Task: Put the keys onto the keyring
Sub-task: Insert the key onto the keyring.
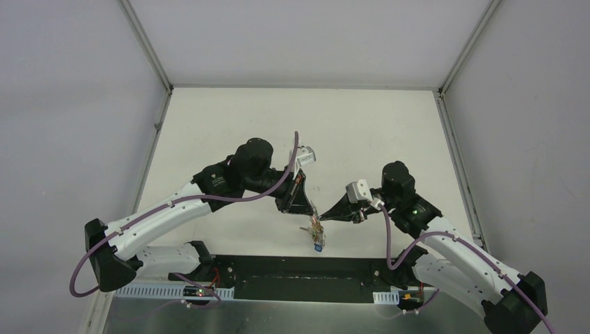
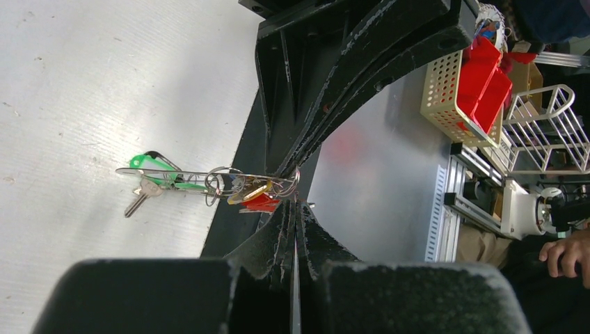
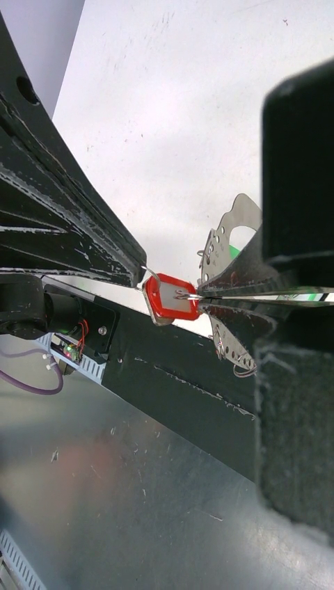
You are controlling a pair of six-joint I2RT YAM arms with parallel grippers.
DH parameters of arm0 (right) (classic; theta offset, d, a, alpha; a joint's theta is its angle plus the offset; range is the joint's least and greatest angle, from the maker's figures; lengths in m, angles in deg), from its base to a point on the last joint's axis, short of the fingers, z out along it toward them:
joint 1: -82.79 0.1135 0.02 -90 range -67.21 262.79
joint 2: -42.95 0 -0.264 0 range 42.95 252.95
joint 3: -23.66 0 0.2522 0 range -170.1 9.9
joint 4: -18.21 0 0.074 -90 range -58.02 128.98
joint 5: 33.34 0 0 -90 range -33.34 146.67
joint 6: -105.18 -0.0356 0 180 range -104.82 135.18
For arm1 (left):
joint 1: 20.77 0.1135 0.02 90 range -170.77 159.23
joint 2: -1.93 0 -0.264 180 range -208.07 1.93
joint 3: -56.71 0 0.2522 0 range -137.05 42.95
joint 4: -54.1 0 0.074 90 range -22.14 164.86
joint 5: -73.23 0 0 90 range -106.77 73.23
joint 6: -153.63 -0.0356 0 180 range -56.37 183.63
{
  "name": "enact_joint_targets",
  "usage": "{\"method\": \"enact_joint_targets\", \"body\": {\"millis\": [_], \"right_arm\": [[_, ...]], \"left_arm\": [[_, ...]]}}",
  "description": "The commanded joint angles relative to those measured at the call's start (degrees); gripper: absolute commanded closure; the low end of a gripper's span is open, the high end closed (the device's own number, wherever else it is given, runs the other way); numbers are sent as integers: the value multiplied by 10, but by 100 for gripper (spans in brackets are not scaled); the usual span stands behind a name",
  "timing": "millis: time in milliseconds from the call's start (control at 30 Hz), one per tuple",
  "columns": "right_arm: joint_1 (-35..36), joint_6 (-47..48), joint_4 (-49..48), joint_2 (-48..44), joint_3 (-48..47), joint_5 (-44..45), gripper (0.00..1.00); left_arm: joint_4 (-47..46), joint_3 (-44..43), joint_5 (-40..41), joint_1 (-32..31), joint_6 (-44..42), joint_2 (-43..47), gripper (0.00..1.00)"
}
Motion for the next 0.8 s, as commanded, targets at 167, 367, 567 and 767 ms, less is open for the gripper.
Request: {"method": "enact_joint_targets", "body": {"millis": [167, 367, 567, 767], "right_arm": [[5, 24, -22, -8, -11, -17, 100], [7, 24, -22, -7, -12, -18, 100], [8, 22, -22, -2, -12, -15, 100], [8, 23, -14, -2, -14, -9, 100]], "left_arm": [[24, -29, 17, -6, -15, -15, 100], [30, -40, 15, -10, -16, -33, 100], [29, -58, 0, -14, -18, -48, 100], [30, -51, -10, -14, -20, -41, 100]]}}
